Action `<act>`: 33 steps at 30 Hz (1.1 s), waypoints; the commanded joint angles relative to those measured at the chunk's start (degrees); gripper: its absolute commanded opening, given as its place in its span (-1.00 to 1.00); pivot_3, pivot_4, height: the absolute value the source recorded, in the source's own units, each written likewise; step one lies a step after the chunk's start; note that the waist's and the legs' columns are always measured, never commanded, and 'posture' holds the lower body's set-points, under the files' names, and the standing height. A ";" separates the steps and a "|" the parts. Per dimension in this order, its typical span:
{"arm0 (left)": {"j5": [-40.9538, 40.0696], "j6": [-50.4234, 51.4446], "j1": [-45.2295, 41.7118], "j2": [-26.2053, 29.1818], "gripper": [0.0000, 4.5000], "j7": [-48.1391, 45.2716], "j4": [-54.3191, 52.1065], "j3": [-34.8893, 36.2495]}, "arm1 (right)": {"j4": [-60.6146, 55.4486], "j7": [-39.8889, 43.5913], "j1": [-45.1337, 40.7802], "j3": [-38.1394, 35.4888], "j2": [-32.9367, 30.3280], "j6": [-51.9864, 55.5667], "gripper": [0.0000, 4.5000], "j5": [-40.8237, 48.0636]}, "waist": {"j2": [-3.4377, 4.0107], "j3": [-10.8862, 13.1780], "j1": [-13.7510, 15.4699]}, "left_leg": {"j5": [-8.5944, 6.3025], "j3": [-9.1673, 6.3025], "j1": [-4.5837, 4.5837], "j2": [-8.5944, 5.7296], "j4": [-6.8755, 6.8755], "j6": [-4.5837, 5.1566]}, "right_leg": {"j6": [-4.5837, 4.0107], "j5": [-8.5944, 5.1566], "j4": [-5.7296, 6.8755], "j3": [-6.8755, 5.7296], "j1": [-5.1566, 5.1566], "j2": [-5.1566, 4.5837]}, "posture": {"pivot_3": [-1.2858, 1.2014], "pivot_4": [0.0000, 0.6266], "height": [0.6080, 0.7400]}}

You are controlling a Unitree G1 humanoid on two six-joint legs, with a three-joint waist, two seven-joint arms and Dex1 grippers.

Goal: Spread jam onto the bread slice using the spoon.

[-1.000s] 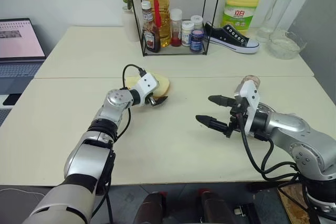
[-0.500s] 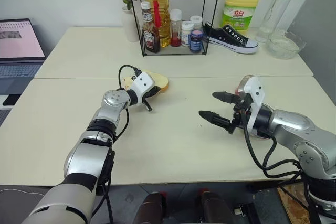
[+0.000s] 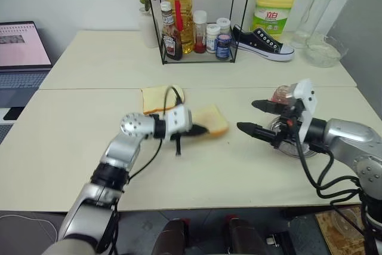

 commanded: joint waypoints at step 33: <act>-16.42 26.58 -14.44 2.96 0.95 -4.89 -11.99 3.49 | 0.28 -12.00 32.54 -34.99 1.05 2.69 1.00 21.47 | 0.03 -0.02 1.25 | -0.02 -0.20 0.13 -0.11 0.13 0.05 | 0.03 0.00 -0.33 -0.30 0.56 0.10 | 0.03 -0.52 1.00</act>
